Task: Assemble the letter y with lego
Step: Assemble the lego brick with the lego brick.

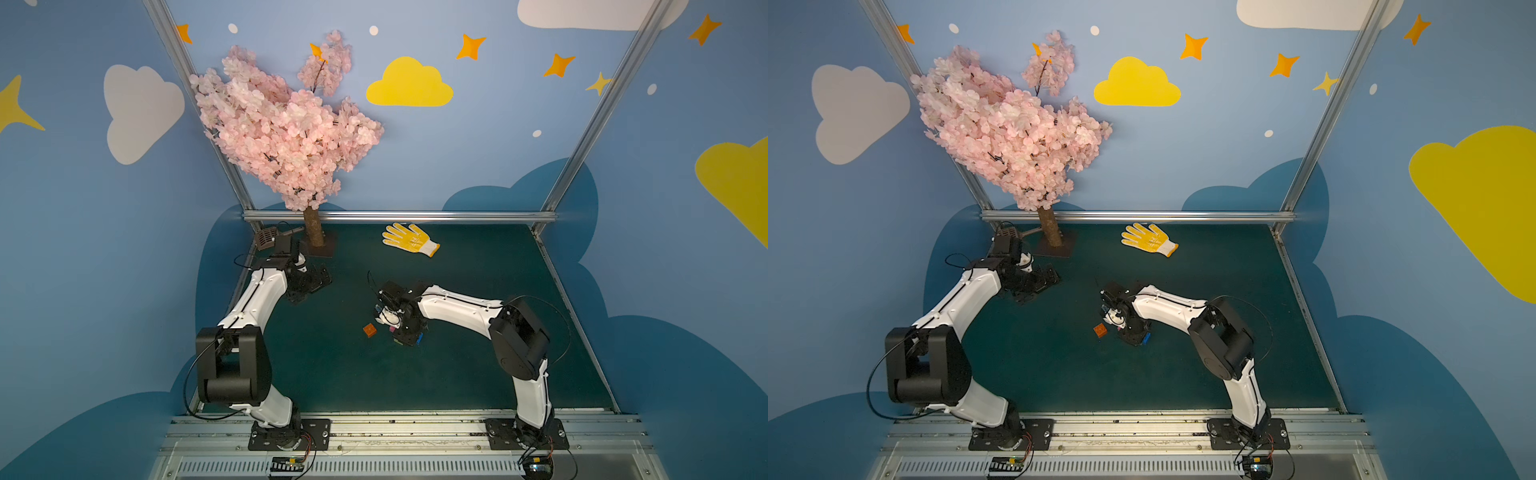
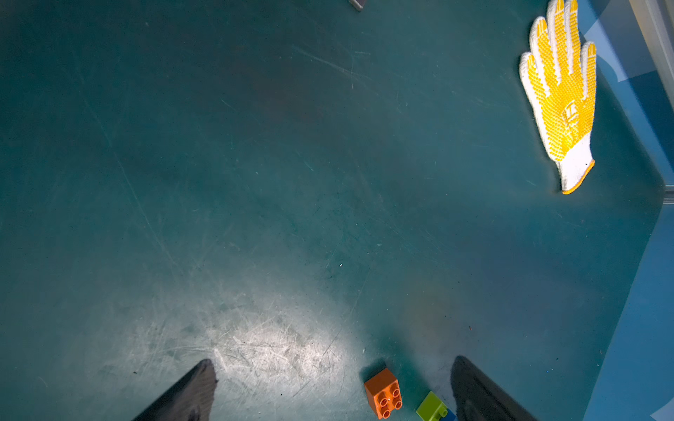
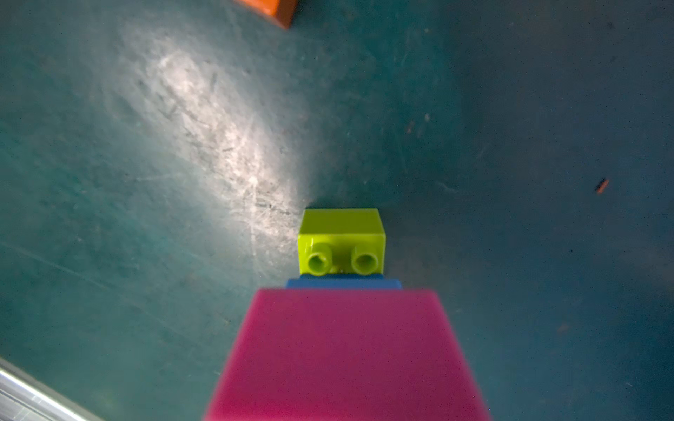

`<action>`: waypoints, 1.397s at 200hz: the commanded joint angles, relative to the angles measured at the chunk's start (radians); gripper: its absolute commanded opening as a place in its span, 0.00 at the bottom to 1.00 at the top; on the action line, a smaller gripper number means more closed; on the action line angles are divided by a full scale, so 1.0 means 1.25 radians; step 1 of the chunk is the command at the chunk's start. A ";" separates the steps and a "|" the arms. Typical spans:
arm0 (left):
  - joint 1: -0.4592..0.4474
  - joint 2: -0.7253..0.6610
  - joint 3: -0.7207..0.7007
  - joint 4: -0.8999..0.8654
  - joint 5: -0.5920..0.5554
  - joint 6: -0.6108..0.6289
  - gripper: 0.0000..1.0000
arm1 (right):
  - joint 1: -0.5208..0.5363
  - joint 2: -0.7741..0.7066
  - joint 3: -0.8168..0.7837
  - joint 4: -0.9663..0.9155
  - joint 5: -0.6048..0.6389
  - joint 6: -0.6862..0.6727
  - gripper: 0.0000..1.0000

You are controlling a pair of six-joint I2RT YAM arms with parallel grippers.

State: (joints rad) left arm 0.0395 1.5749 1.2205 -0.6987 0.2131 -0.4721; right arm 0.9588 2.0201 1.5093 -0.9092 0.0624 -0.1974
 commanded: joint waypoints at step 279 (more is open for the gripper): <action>0.007 0.009 -0.004 -0.013 -0.001 0.001 1.00 | -0.006 0.091 0.127 -0.040 0.020 -0.047 0.44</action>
State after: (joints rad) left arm 0.0399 1.5749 1.2205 -0.6998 0.2108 -0.4721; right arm 0.9569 2.1139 1.6444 -0.9432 0.1047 -0.2523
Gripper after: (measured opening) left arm 0.999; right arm 0.438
